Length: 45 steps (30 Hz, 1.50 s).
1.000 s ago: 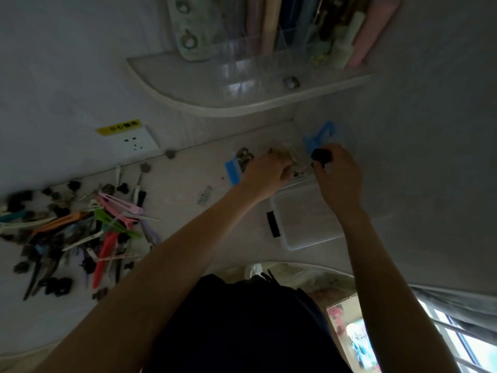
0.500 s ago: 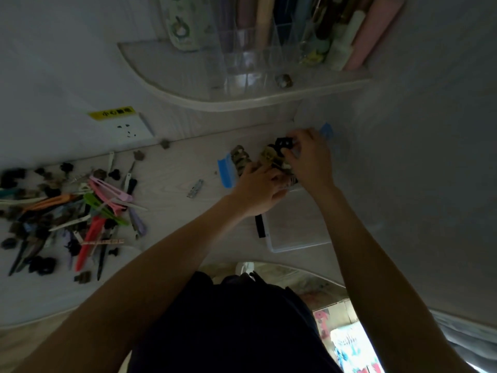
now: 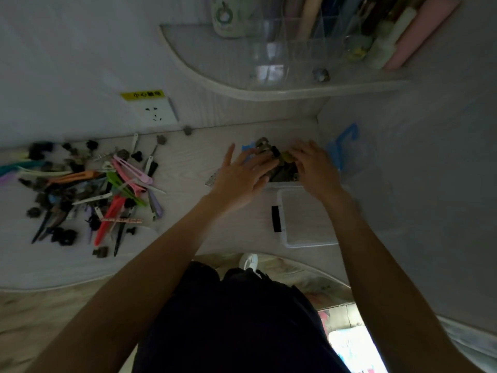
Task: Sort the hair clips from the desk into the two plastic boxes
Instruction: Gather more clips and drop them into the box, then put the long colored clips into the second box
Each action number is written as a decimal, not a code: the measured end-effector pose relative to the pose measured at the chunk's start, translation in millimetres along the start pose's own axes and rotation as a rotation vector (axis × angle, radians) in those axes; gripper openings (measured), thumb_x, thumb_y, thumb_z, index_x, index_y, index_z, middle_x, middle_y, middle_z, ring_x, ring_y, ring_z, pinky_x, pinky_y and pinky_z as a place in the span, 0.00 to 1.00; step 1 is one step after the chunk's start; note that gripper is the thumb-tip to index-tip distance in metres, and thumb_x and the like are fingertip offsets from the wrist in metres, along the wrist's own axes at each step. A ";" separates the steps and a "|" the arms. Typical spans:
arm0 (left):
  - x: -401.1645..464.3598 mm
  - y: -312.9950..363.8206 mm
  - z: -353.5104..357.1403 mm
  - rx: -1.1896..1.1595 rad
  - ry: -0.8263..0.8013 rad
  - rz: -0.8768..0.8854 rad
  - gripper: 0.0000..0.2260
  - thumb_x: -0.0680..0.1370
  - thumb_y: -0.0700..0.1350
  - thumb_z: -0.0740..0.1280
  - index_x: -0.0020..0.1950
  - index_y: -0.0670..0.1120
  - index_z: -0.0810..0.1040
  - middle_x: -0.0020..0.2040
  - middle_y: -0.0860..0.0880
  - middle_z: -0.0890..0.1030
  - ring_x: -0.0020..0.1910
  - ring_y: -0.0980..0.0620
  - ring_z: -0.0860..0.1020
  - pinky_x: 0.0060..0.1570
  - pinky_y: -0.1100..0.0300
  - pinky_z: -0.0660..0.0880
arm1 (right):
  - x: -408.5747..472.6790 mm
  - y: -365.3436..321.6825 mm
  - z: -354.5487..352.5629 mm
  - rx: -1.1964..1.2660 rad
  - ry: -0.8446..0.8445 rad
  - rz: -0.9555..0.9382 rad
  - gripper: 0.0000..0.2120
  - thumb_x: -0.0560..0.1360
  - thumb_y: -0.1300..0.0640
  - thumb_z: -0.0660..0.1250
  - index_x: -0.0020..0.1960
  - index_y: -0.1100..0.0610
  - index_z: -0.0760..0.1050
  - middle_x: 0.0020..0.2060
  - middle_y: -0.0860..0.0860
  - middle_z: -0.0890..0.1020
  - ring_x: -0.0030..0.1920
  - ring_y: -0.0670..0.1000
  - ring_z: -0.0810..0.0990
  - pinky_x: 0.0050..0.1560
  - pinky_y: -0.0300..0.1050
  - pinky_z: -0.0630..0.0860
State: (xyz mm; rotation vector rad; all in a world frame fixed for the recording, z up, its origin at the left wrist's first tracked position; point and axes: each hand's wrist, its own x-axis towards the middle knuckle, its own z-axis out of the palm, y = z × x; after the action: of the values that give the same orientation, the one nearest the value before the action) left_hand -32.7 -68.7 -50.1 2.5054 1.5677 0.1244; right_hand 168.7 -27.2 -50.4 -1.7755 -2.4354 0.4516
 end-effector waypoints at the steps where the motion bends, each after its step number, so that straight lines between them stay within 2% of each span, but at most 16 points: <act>1: 0.7 0.1 -0.8 0.030 -0.019 0.023 0.19 0.80 0.55 0.50 0.70 0.57 0.67 0.73 0.55 0.66 0.74 0.49 0.59 0.71 0.39 0.41 | -1.0 4.1 -0.7 -0.033 0.001 0.018 0.18 0.77 0.65 0.59 0.67 0.58 0.70 0.71 0.56 0.67 0.71 0.63 0.61 0.68 0.64 0.61; 5: 6.8 6.9 -7.6 0.065 -0.064 0.006 0.17 0.81 0.54 0.51 0.65 0.56 0.73 0.69 0.56 0.71 0.74 0.50 0.60 0.69 0.35 0.37 | 0.9 -6.1 -0.2 0.038 -0.039 0.009 0.17 0.78 0.65 0.57 0.67 0.63 0.68 0.72 0.58 0.65 0.68 0.62 0.68 0.64 0.59 0.68; 8: 10.0 11.6 -11.8 0.048 -0.053 0.035 0.17 0.81 0.53 0.52 0.63 0.52 0.76 0.66 0.54 0.74 0.72 0.51 0.63 0.69 0.35 0.35 | 5.1 -11.2 -0.3 0.013 -0.072 0.031 0.17 0.79 0.62 0.55 0.67 0.63 0.68 0.72 0.59 0.64 0.70 0.62 0.65 0.68 0.55 0.63; 10: 9.3 5.9 -14.7 0.018 -0.046 0.079 0.17 0.81 0.52 0.53 0.65 0.51 0.74 0.67 0.53 0.73 0.73 0.52 0.62 0.70 0.38 0.36 | 3.6 -13.6 -2.9 0.040 0.002 0.087 0.18 0.78 0.58 0.53 0.65 0.63 0.70 0.68 0.60 0.70 0.68 0.63 0.66 0.68 0.56 0.63; 11: 5.1 -1.6 -15.1 -0.029 -0.028 0.095 0.16 0.81 0.51 0.54 0.65 0.50 0.73 0.68 0.53 0.73 0.73 0.51 0.62 0.72 0.40 0.39 | 2.0 -22.2 -3.9 0.095 0.076 0.111 0.20 0.76 0.56 0.52 0.62 0.63 0.72 0.64 0.61 0.74 0.65 0.63 0.70 0.66 0.56 0.66; 13: -7.8 -14.7 -16.1 -0.156 0.085 0.123 0.14 0.79 0.48 0.58 0.62 0.48 0.76 0.65 0.49 0.76 0.69 0.47 0.69 0.71 0.46 0.56 | -4.5 -47.5 -7.8 0.147 0.261 0.135 0.17 0.74 0.58 0.54 0.56 0.63 0.76 0.56 0.61 0.79 0.60 0.63 0.73 0.61 0.53 0.69; 15: -36.9 -33.5 -15.3 -0.270 0.297 0.071 0.12 0.76 0.43 0.60 0.57 0.46 0.79 0.58 0.46 0.81 0.59 0.46 0.77 0.60 0.53 0.70 | -14.1 -84.3 -5.5 0.190 0.403 0.111 0.11 0.73 0.62 0.59 0.51 0.61 0.78 0.51 0.58 0.81 0.57 0.62 0.74 0.58 0.49 0.67; 17: -76.4 -55.4 -11.6 -0.339 0.426 -0.071 0.12 0.75 0.40 0.61 0.56 0.46 0.79 0.55 0.47 0.81 0.55 0.49 0.77 0.55 0.57 0.71 | -24.4 -125.9 3.1 0.322 0.406 0.066 0.10 0.73 0.65 0.61 0.50 0.59 0.79 0.49 0.55 0.82 0.55 0.58 0.75 0.56 0.44 0.66; 20: -144.2 -94.7 -7.9 -0.392 0.474 -0.392 0.12 0.73 0.36 0.65 0.55 0.44 0.79 0.54 0.45 0.81 0.55 0.52 0.74 0.56 0.59 0.69 | -30.6 -179.2 36.4 0.428 0.221 -0.024 0.10 0.74 0.65 0.62 0.52 0.58 0.78 0.50 0.54 0.82 0.54 0.55 0.76 0.56 0.38 0.64; 22: -190.1 -125.2 -3.8 -0.365 0.427 -0.628 0.11 0.73 0.38 0.67 0.55 0.43 0.78 0.53 0.42 0.81 0.52 0.45 0.76 0.51 0.53 0.74 | -28.3 -211.8 65.3 0.463 0.033 -0.079 0.10 0.74 0.63 0.62 0.54 0.56 0.78 0.52 0.54 0.81 0.54 0.54 0.76 0.54 0.38 0.65; 25: -246.1 -159.7 8.1 -0.352 0.298 -0.901 0.14 0.74 0.48 0.69 0.56 0.41 0.76 0.51 0.40 0.77 0.48 0.39 0.76 0.44 0.51 0.74 | -22.7 -253.7 102.6 0.421 -0.161 -0.164 0.11 0.75 0.61 0.62 0.57 0.58 0.77 0.54 0.56 0.78 0.53 0.55 0.77 0.52 0.46 0.72; 29: -265.4 -173.8 19.1 -0.368 0.127 -0.852 0.20 0.75 0.52 0.68 0.61 0.41 0.72 0.57 0.39 0.74 0.56 0.38 0.74 0.51 0.48 0.73 | -9.1 -288.6 130.9 0.237 -0.152 -0.139 0.11 0.77 0.61 0.60 0.58 0.59 0.76 0.57 0.57 0.75 0.55 0.58 0.73 0.47 0.47 0.71; 32: -252.0 -183.2 15.6 -0.358 0.142 -0.782 0.20 0.77 0.55 0.63 0.62 0.43 0.72 0.58 0.41 0.75 0.59 0.40 0.73 0.57 0.48 0.72 | 1.0 -297.9 140.1 0.141 -0.158 -0.036 0.11 0.77 0.60 0.60 0.58 0.57 0.75 0.58 0.57 0.73 0.57 0.57 0.70 0.45 0.44 0.67; 37: -224.6 -195.7 15.8 -0.141 0.089 -0.678 0.18 0.78 0.59 0.58 0.58 0.48 0.75 0.57 0.47 0.78 0.59 0.44 0.74 0.60 0.51 0.67 | -2.3 -286.5 142.5 0.047 -0.129 0.076 0.10 0.76 0.66 0.59 0.56 0.62 0.72 0.56 0.60 0.73 0.54 0.59 0.72 0.46 0.50 0.71; 42: -210.0 -205.9 18.1 -0.120 0.032 -0.658 0.19 0.77 0.61 0.57 0.57 0.49 0.75 0.53 0.48 0.80 0.58 0.45 0.73 0.58 0.53 0.69 | -9.5 -260.1 130.0 0.221 -0.145 0.168 0.15 0.70 0.69 0.60 0.56 0.60 0.68 0.50 0.61 0.77 0.49 0.62 0.75 0.42 0.46 0.66; 45: -206.6 -207.7 21.0 -0.196 0.043 -0.661 0.18 0.76 0.61 0.60 0.56 0.49 0.75 0.52 0.48 0.80 0.58 0.45 0.73 0.56 0.52 0.70 | -9.2 -255.3 118.6 0.318 -0.092 0.201 0.15 0.75 0.66 0.60 0.61 0.61 0.67 0.53 0.61 0.79 0.50 0.61 0.77 0.44 0.42 0.66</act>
State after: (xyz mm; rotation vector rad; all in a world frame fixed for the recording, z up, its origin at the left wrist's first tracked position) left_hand -303.3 -168.0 -106.6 1.7419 2.1816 0.2227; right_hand -91.4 -128.6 -88.0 -1.8967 -2.0962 0.9015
